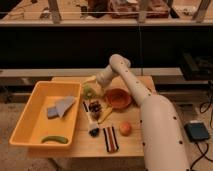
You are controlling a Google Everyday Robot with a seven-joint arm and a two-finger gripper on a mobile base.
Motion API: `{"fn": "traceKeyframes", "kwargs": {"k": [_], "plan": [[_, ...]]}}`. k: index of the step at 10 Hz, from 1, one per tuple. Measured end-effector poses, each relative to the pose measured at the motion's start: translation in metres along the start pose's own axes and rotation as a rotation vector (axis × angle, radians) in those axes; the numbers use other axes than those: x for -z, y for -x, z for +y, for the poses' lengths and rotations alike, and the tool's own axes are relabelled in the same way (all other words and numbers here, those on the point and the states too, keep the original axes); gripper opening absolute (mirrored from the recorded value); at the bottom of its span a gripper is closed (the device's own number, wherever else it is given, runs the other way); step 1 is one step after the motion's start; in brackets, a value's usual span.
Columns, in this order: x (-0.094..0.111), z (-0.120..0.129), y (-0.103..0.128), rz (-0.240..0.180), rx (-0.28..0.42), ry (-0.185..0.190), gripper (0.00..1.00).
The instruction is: Place grapes in table surface
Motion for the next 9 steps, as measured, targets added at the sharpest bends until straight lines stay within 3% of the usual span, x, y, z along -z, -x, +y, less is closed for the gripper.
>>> {"fn": "traceKeyframes", "kwargs": {"k": [2, 3, 6, 9], "plan": [[0.029, -0.010, 0.010, 0.022, -0.005, 0.091, 0.80], [0.056, -0.017, 0.020, 0.037, -0.014, 0.144, 0.80], [0.100, -0.027, 0.043, 0.043, -0.029, 0.224, 0.80], [0.100, -0.023, 0.064, 0.038, -0.041, 0.277, 0.80]]}}
